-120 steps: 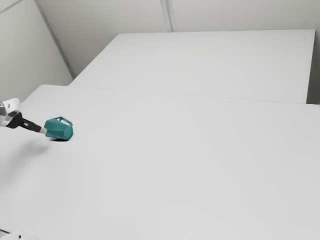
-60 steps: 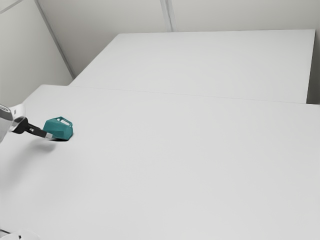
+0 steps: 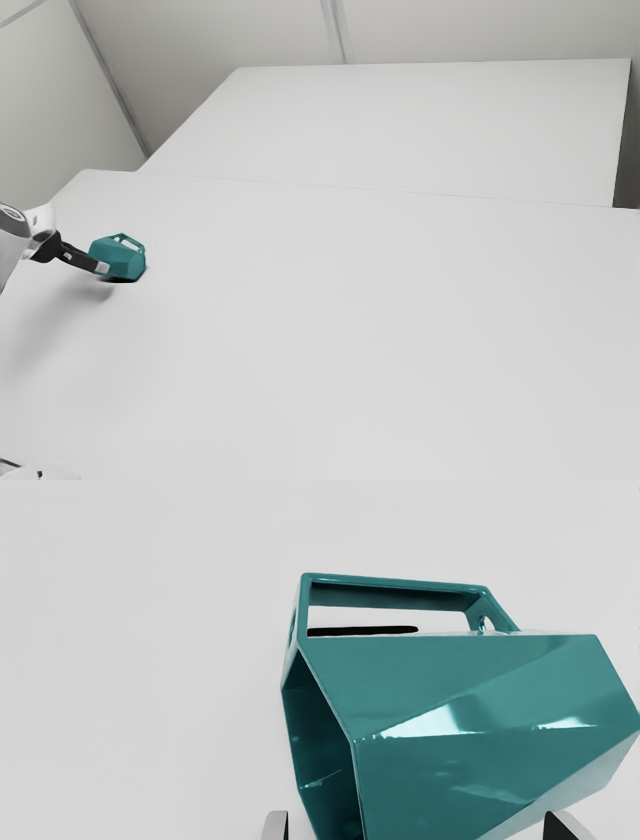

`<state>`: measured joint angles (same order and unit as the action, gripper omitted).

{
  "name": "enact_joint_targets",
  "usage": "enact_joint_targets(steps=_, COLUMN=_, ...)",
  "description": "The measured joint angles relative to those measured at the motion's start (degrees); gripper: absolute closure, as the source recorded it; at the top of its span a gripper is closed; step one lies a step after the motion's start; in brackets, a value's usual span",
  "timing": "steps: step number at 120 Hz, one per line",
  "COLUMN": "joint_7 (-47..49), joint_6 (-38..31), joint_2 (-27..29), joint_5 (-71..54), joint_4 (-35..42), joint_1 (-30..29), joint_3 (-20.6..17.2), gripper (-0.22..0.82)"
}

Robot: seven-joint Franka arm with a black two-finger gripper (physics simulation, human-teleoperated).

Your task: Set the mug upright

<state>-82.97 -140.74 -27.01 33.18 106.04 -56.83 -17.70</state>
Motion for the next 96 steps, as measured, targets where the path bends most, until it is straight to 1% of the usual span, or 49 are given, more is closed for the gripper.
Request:
enact_joint_targets(steps=30, joint_7=-1.16, joint_6=0.27, joint_2=0.05, joint_5=0.08, joint_4=0.05, joint_1=0.05, joint_3=-1.06, gripper=0.06)
enact_joint_targets(steps=65, joint_7=-2.07, joint_6=0.49, joint_2=-0.29, joint_5=0.05, joint_4=0.0, joint_1=0.05, joint_3=-1.16, gripper=0.08)
enact_joint_targets(steps=96, joint_7=-2.63, joint_6=0.55, joint_2=-1.82, joint_5=-0.07, joint_4=-0.96, joint_1=0.05, joint_3=-1.19, gripper=0.09)
